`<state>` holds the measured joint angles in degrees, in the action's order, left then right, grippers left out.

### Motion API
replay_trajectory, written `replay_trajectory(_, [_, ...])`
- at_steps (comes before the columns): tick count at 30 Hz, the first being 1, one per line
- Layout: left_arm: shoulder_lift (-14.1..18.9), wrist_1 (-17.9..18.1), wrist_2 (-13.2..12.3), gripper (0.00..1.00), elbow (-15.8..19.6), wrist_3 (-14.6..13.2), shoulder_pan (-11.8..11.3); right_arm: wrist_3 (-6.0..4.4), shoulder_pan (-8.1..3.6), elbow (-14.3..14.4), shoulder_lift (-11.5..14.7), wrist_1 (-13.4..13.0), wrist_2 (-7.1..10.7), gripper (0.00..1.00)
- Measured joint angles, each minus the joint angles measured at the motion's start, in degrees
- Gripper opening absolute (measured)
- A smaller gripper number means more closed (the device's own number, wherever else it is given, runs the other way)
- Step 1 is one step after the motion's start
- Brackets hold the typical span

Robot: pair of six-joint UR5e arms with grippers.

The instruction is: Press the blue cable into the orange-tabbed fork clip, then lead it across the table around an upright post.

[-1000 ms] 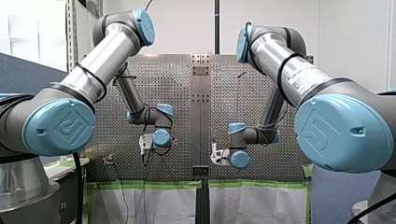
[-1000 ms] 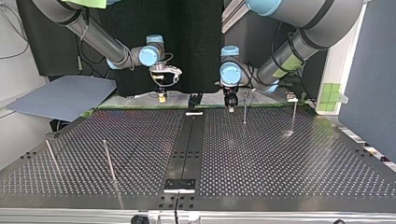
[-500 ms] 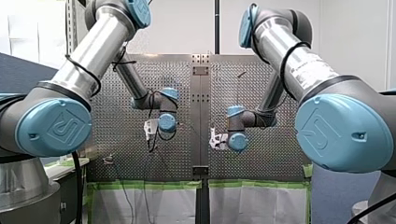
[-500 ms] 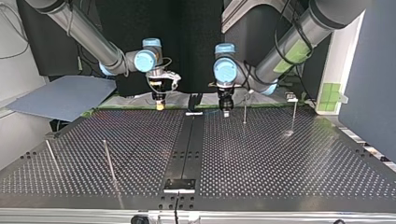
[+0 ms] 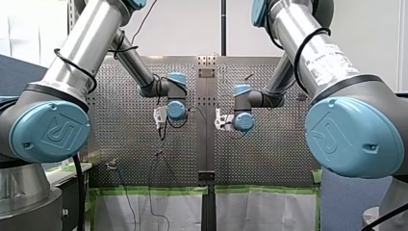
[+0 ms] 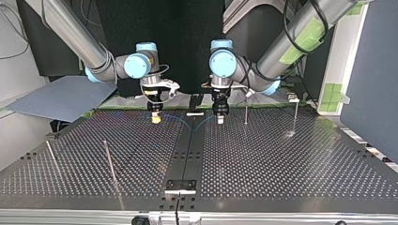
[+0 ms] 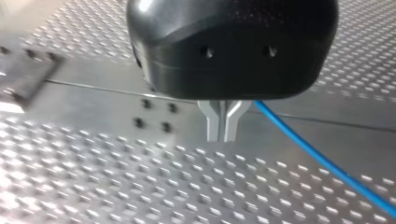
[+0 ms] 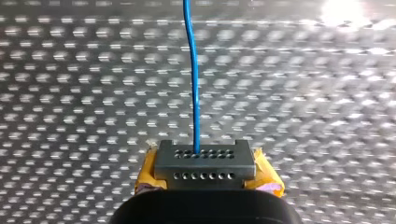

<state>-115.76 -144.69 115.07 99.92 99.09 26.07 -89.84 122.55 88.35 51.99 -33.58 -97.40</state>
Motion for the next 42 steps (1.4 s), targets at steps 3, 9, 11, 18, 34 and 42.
replay_trajectory(3, [1.87,-0.85,0.0,0.0,-0.39,-0.07,0.26,0.0,0.07,-0.16,1.78,0.67,0.0,0.0])
replay_trajectory(9, [5.52,-3.41,0.03,0.0,-2.49,-0.29,0.9,0.0,0.21,-0.21,5.41,1.65,0.08,0.0])
replay_trajectory(11, [6.13,-4.28,0.06,0.0,-3.38,-0.35,1.22,0.0,0.24,-0.29,6.68,2.04,0.13,0.0])
replay_trajectory(18, [6.54,-7.31,0.1,0.0,-6.66,-0.37,2.03,0.03,0.34,-1.23,10.48,3.78,0.25,0.0])
replay_trajectory(34, [8.24,-9.94,1.08,0.0,-10.35,-0.21,2.24,0.18,0.37,-3.73,18.82,8.19,0.36,0.0])
replay_trajectory(42, [8.31,-12.36,0.81,0.0,-13.73,-0.65,2.55,-0.16,-0.24,-4.25,20.59,9.34,0.02,0.0])
